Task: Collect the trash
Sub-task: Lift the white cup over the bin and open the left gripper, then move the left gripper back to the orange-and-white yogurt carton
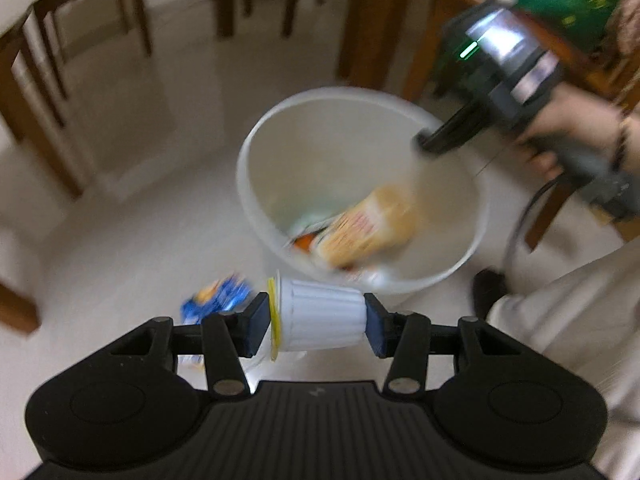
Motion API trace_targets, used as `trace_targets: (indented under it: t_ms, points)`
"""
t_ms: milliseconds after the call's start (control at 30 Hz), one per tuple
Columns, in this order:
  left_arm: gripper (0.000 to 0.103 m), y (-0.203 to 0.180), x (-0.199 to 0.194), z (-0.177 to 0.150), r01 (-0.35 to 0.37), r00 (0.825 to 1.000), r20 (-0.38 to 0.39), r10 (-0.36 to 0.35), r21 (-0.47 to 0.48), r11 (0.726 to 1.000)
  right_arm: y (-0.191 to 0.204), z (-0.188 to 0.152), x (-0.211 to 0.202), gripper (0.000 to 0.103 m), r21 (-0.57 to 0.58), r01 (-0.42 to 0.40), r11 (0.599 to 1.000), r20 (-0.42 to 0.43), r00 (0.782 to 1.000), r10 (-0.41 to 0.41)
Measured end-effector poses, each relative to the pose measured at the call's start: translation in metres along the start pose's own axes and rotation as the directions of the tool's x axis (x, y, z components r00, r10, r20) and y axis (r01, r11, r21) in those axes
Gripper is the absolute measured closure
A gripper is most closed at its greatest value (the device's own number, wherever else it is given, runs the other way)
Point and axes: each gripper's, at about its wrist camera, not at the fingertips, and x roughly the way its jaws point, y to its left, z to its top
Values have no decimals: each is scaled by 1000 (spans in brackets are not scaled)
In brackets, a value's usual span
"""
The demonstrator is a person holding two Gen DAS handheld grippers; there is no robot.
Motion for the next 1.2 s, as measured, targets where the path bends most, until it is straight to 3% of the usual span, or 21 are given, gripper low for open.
trace_targets:
  t_ms: [333,433,567,867,1200]
  points:
    - [54,-41,6,55,108,990,90,-111,39,993,0,0,0,83,-1,-1,1000,1,1000,1]
    - [33,-47,14,60,123,988,88,-124,14,992,1,0,0,83,-2,-2,1000,1,1000,2]
    - [30,-48,14,56,146,986,84,-146,3,989,1,0,0,83,-2,-3,1000,2,1000,3]
    - [24,-37,12,48,115,992,62,-114,-13,993,2,0,0,83,-4,-3,1000,3,1000,3]
    - [19,-9,5,30,2,998,69,3,-67,998,0,-1,-1,83,-6,-3,1000,5,1000,3]
